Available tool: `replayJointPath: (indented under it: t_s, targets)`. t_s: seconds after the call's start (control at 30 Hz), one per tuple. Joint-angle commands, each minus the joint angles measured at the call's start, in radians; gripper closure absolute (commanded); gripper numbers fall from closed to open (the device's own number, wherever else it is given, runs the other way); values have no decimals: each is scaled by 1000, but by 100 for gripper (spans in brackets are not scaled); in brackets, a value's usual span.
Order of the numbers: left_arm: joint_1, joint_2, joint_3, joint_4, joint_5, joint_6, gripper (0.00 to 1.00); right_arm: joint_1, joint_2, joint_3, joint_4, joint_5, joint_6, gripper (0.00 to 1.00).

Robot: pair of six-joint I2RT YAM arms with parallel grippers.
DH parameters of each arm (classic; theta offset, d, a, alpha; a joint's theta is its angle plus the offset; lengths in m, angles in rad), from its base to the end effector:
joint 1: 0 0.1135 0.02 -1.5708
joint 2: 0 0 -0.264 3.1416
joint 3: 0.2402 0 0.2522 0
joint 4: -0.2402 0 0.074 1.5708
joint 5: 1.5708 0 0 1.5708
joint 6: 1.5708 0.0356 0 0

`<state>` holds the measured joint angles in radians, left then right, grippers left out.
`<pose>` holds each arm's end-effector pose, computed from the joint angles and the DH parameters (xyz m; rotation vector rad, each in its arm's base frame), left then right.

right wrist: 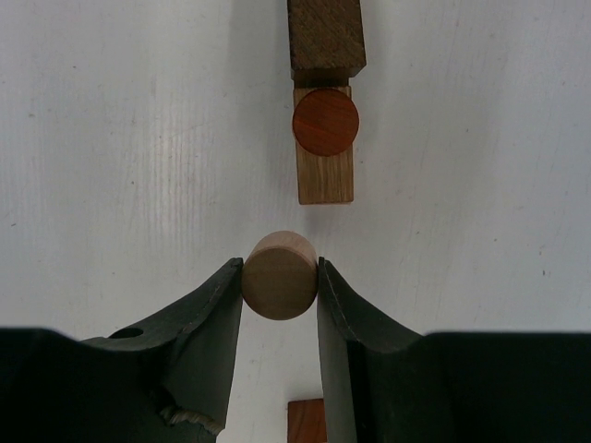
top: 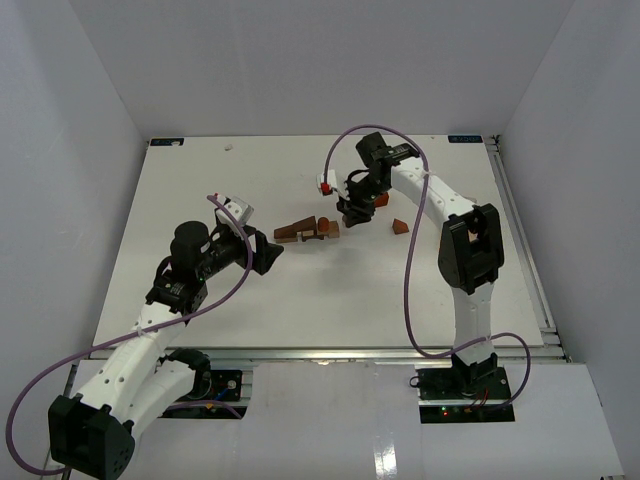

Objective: Build the wood block tower

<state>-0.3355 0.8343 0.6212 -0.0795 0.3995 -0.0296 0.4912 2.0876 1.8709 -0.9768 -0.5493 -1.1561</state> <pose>0.1815 -0.0779 0.2851 0.5615 1.8007 -0.6230 0.3801 0.2244 0.2519 -1.9749 1.6413 0.5232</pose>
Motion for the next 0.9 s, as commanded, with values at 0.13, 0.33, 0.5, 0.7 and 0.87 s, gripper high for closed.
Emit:
replayJointPath:
  t_s: [0.13, 0.33, 0.5, 0.7, 0.87]
  targets:
    - [3, -24, 23, -5, 15, 6, 2, 13, 63, 80, 33, -26, 12, 91]
    - [3, -24, 24, -5, 14, 7, 2, 16, 82, 86, 74, -35, 40, 90]
    - [3, -24, 25, -6, 14, 7, 2, 17, 96, 95, 90, -41, 53, 89]
    - [3, -24, 25, -6, 13, 8, 2, 18, 109, 100, 95, -50, 60, 89]
    - [3, -24, 23, -8, 13, 8, 2, 21, 113, 99, 99, -55, 64, 89]
